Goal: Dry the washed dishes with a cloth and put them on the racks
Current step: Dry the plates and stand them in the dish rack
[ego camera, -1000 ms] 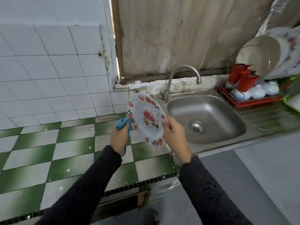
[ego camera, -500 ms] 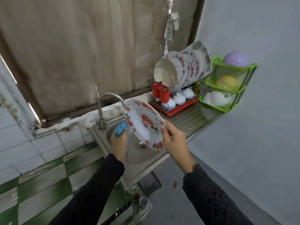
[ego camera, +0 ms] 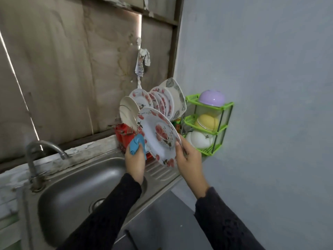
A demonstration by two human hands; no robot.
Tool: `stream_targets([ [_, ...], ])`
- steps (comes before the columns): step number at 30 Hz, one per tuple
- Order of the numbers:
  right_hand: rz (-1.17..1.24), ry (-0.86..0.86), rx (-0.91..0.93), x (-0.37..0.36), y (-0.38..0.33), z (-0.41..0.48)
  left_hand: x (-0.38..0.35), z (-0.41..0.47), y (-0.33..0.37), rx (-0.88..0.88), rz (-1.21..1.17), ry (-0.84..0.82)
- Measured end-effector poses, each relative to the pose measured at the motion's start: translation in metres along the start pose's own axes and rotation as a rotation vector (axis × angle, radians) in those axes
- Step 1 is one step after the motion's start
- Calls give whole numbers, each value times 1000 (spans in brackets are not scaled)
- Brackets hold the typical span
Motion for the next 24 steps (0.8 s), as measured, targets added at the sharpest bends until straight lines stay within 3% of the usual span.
stream_targets([
  [9, 81, 54, 60, 19, 52, 83, -83, 78, -11, -122, 38, 104],
  [17, 95, 224, 149, 12, 110, 199, -160, 173, -6, -376, 55, 168],
  [24, 134, 269, 197, -3, 144, 299, -215, 257, -1, -430, 17, 207],
])
Point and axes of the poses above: each hand's wrist, its own z-axis towards the middle knuckle, its own x-axis out of the back of the hand, y = z × x, the point moved 1 cm from there along z, towards the middle knuckle, and after that the axes turned 2 degrees about -y, right-handed, at the moved point
